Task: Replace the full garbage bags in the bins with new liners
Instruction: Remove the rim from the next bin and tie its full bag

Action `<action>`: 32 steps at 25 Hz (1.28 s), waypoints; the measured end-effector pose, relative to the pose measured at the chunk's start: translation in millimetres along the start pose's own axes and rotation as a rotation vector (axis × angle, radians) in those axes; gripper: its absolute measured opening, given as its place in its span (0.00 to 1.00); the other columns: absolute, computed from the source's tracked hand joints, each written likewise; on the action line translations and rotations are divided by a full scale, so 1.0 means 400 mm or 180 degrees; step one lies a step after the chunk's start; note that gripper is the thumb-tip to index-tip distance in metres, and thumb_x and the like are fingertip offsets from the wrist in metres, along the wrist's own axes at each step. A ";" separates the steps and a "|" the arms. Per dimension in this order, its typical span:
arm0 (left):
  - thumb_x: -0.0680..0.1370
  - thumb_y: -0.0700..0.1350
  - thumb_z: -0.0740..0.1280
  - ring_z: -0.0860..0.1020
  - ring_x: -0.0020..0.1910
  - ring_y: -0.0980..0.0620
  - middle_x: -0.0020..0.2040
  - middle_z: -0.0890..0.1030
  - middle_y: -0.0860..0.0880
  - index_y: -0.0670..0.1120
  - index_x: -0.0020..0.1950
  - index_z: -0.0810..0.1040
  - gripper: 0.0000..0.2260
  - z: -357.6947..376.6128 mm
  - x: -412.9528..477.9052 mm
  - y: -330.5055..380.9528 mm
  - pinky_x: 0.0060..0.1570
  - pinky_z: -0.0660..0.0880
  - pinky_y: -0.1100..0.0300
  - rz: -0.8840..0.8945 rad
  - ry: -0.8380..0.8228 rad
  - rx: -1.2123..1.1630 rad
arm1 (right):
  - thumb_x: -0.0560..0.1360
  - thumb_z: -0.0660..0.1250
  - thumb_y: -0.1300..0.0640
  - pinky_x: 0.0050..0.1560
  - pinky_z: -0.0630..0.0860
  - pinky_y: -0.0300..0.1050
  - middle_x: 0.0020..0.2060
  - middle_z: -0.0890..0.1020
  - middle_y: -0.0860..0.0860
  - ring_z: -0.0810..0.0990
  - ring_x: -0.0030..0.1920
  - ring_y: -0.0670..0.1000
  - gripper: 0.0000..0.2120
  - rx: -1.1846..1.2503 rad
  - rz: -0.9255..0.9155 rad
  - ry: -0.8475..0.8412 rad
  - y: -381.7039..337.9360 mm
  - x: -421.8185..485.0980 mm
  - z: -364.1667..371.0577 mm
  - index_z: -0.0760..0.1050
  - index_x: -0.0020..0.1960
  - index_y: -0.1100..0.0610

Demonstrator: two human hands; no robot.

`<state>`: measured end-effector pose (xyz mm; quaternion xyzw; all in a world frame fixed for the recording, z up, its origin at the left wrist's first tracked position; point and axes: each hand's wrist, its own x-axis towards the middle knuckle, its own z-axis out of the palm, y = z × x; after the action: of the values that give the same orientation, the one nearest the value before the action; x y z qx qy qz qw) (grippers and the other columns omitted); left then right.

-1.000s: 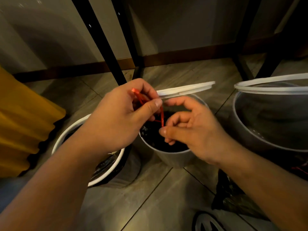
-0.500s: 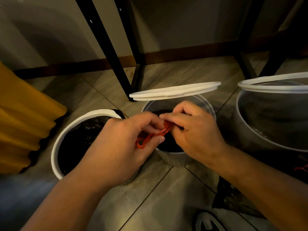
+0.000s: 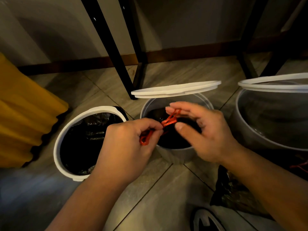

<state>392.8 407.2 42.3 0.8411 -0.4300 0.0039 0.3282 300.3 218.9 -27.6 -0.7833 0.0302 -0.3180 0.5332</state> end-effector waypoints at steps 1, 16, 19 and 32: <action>0.76 0.46 0.76 0.81 0.43 0.66 0.42 0.84 0.65 0.57 0.52 0.88 0.07 0.002 0.002 0.001 0.42 0.72 0.76 0.0017 0.0076 -0.0068 | 0.79 0.69 0.59 0.63 0.81 0.47 0.58 0.87 0.52 0.85 0.61 0.51 0.15 0.0617 0.0329 0.0062 -0.009 0.000 -0.005 0.80 0.65 0.56; 0.79 0.46 0.72 0.83 0.43 0.52 0.42 0.86 0.55 0.55 0.51 0.86 0.05 0.036 -0.053 -0.145 0.42 0.78 0.58 -0.1078 -0.0106 0.0932 | 0.83 0.62 0.69 0.36 0.83 0.40 0.35 0.86 0.53 0.86 0.37 0.47 0.09 0.2421 0.3061 0.2280 0.125 0.040 -0.182 0.78 0.51 0.58; 0.79 0.46 0.72 0.83 0.43 0.53 0.42 0.86 0.56 0.56 0.50 0.86 0.05 0.037 -0.059 -0.164 0.43 0.78 0.58 -0.1157 -0.0214 0.0944 | 0.83 0.61 0.69 0.36 0.83 0.40 0.42 0.83 0.55 0.84 0.41 0.49 0.09 0.2356 0.3197 0.2302 0.148 0.035 -0.182 0.78 0.51 0.59; 0.71 0.76 0.63 0.71 0.71 0.45 0.72 0.74 0.51 0.64 0.80 0.58 0.41 0.117 0.044 -0.081 0.65 0.75 0.47 -0.0677 -0.0619 0.1355 | 0.78 0.62 0.68 0.24 0.70 0.40 0.26 0.78 0.53 0.75 0.22 0.51 0.13 0.1018 0.3076 0.1581 0.141 0.000 -0.136 0.75 0.56 0.53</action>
<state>414.5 382.0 -7.2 0.9281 -0.3581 -0.0212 0.0994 288.1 150.3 -63.3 -0.4916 0.4613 -0.2132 0.7072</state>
